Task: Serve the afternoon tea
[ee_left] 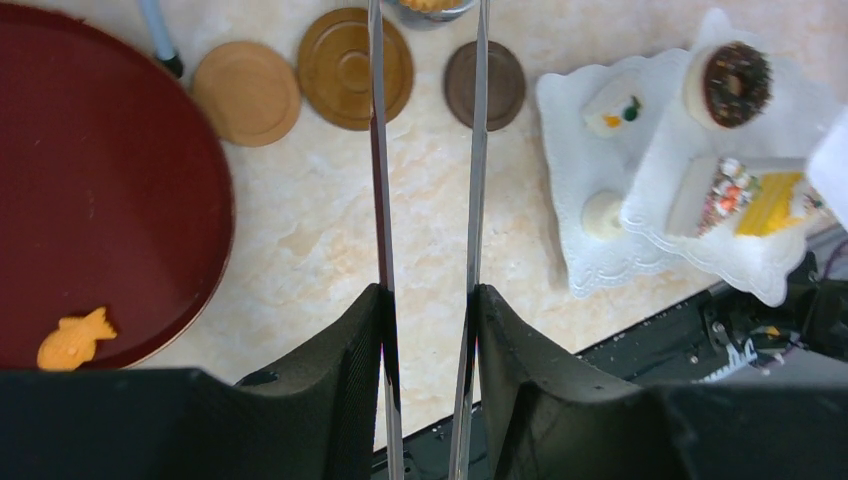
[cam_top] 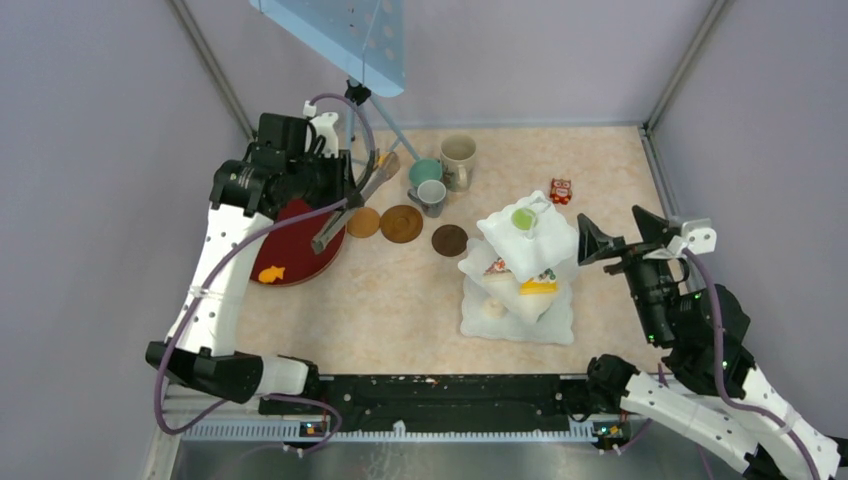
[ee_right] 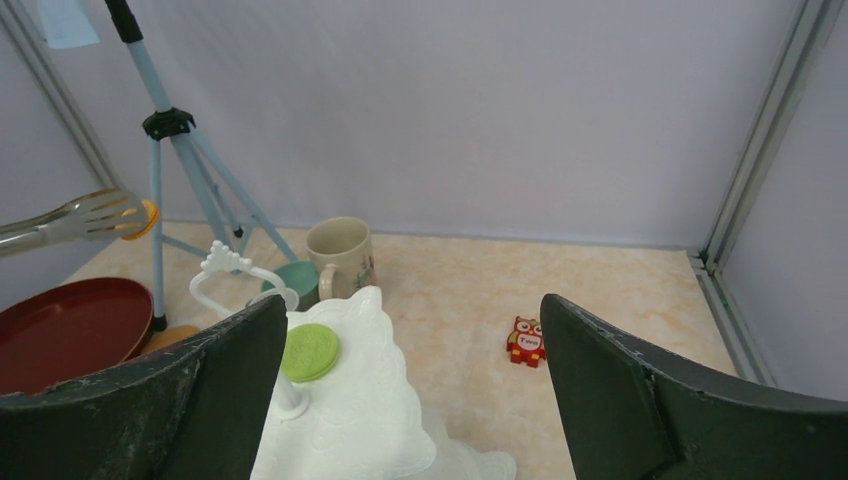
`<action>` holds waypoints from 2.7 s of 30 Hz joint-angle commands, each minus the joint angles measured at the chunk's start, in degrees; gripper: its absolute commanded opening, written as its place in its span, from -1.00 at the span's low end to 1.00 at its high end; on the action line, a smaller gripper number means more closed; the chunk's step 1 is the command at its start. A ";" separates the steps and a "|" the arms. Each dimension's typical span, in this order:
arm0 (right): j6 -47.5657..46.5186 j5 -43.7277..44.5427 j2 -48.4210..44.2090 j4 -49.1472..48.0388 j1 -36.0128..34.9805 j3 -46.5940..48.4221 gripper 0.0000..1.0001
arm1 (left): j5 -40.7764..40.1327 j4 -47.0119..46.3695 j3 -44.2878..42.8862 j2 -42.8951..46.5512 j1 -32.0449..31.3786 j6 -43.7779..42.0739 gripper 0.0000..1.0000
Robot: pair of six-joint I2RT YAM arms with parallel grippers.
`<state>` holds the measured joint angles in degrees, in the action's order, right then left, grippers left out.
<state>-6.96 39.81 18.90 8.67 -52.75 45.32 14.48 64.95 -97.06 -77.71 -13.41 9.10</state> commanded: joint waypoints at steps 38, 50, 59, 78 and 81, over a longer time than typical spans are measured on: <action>-0.92 11.80 3.56 -5.14 -0.62 4.90 0.88 | 22.25 -14.97 9.39 5.86 -24.53 -10.09 -0.28; -1.17 11.53 2.58 -5.57 -0.66 3.31 0.88 | 19.67 -15.19 8.39 3.44 -26.52 -9.32 -0.13; -1.20 11.29 2.24 -5.17 -0.63 2.81 0.88 | 18.64 -15.55 7.42 3.11 -26.91 -9.32 0.05; -1.74 7.52 0.15 -7.71 -0.65 -0.58 0.88 | 3.23 -10.78 2.76 11.86 -26.89 -4.74 0.12; -1.12 6.36 -0.10 -7.66 -0.60 -1.29 0.88 | -1.03 -9.75 1.70 13.62 -26.84 -2.49 0.07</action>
<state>-8.49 48.66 19.51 3.05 -52.77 44.62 20.60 54.85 -92.03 -67.35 -40.12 3.20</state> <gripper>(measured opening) 0.942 0.550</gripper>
